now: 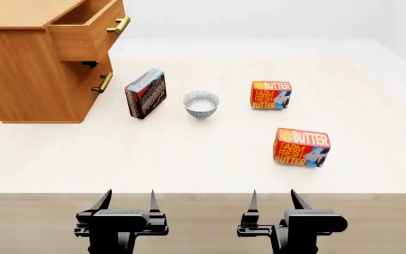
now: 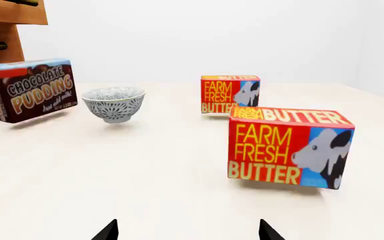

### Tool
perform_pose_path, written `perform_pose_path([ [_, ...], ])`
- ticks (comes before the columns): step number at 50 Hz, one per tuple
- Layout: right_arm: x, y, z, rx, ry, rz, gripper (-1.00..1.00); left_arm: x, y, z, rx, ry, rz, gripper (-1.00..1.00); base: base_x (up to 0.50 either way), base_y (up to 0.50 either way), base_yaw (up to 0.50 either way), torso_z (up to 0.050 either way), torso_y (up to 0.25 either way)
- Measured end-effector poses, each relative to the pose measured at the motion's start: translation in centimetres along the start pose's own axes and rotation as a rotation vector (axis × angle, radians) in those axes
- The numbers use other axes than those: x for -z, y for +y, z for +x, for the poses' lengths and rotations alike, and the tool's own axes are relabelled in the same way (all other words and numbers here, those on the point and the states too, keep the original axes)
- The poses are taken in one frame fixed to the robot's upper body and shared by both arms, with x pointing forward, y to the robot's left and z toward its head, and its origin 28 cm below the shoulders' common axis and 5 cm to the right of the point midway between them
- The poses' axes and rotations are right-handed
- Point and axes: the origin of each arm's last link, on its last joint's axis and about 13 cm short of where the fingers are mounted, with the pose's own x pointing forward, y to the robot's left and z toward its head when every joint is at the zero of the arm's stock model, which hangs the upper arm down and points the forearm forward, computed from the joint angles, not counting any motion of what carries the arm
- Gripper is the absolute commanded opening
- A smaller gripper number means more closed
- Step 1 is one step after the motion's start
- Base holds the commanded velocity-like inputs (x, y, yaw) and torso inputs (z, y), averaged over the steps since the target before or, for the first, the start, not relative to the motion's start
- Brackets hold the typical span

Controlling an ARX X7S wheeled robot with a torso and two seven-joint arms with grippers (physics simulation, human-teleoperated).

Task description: Put the bowl in the top drawer of the cabinet.

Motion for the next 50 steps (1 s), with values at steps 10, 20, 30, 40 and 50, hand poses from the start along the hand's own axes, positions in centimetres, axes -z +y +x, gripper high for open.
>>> perform_pose_path([
  [10,-0.02,0.03,-0.01,0.000,-0.011,0.001,1.00,-0.05,0.06,0.08,0.007,0.007,-0.017,1.00,0.00,0.00,0.00,0.000,0.000],
  [20,-0.05,0.06,-0.02,-0.006,-0.025,-0.002,1.00,-0.08,0.04,0.10,0.017,0.007,-0.022,1.00,0.00,0.00,0.00,0.048,0.000],
  [30,-0.07,0.07,-0.03,-0.009,-0.031,-0.003,1.00,-0.08,0.03,0.10,0.022,0.009,-0.021,1.00,0.00,0.00,0.00,0.050,0.000],
  [40,-0.11,0.06,-0.05,-0.013,-0.033,-0.001,1.00,-0.07,0.00,0.13,0.027,0.016,-0.019,1.00,0.00,0.00,0.00,0.050,0.000],
  [50,-0.12,0.05,-0.07,-0.017,-0.033,0.003,1.00,-0.02,-0.01,0.16,0.030,0.023,-0.019,1.00,0.00,0.00,0.00,0.050,0.000],
])
